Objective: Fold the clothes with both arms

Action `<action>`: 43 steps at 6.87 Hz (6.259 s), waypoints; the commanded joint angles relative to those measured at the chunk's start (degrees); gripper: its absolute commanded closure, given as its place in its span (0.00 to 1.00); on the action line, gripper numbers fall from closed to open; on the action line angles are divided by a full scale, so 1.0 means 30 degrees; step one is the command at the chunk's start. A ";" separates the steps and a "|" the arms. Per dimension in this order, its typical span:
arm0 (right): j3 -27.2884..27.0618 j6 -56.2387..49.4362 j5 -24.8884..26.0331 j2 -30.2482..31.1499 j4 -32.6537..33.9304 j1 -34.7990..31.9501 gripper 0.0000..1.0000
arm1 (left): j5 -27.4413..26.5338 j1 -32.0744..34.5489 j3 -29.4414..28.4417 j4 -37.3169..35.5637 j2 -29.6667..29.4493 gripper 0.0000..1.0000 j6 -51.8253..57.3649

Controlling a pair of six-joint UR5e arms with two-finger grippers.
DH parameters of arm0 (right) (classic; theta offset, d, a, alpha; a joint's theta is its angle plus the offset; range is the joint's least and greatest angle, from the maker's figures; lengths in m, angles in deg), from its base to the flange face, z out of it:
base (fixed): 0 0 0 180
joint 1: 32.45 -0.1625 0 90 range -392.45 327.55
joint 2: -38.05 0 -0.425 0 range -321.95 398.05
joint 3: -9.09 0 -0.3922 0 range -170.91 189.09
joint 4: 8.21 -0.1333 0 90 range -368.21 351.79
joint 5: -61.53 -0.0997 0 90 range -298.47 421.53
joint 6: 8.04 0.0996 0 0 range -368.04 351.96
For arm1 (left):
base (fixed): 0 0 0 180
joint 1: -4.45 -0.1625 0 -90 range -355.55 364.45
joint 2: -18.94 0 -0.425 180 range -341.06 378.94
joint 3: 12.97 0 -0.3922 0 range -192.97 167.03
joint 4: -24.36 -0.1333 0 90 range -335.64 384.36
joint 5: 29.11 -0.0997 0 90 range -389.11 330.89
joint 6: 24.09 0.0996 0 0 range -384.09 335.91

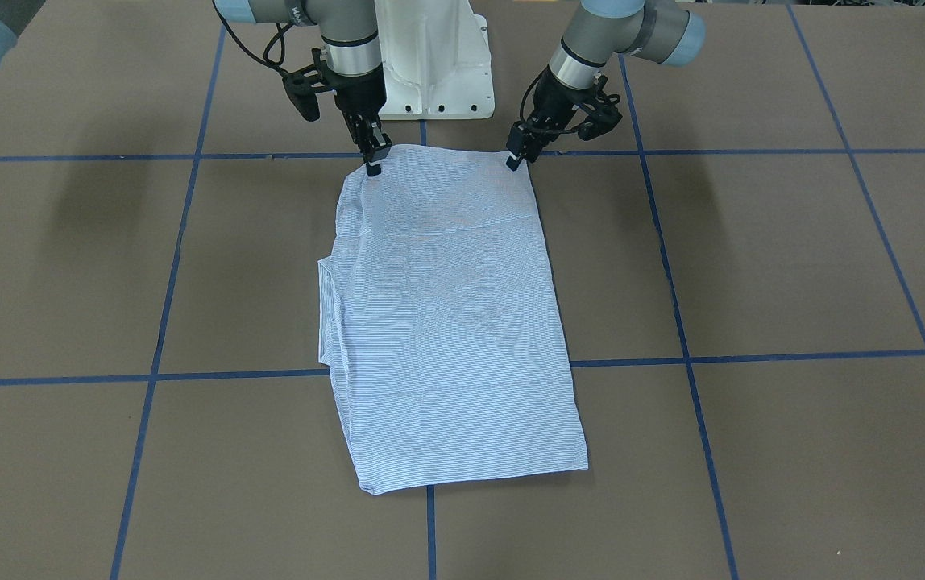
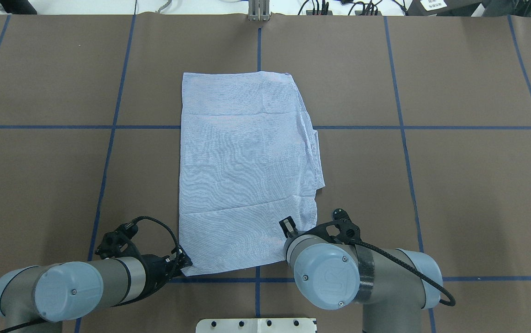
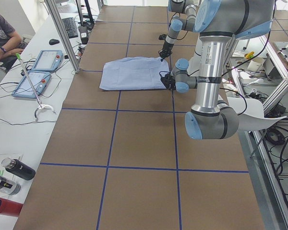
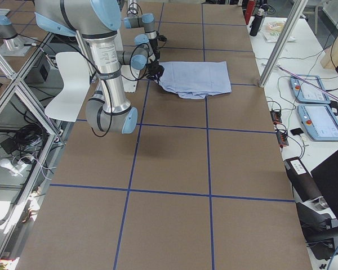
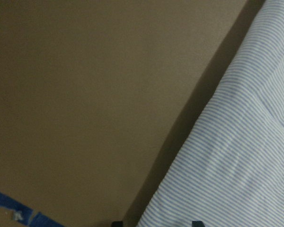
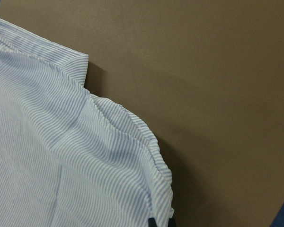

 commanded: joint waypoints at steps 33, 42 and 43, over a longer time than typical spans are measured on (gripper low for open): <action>1.2178 -2.3873 -1.3118 -0.0676 -0.8087 -1.7507 0.00 | 0.9686 1.5058 -0.2959 0.3999 0.0922 0.49 2.2909; 0.7688 -4.6371 -1.7406 1.1233 -0.7416 -2.5954 0.00 | 1.5722 2.4584 0.0746 -0.6641 0.5947 0.00 4.0293; 0.5822 -4.6435 -1.7290 1.1358 -0.4425 -2.5958 0.00 | 1.5752 2.4584 0.1097 -0.7106 0.6011 0.00 4.0059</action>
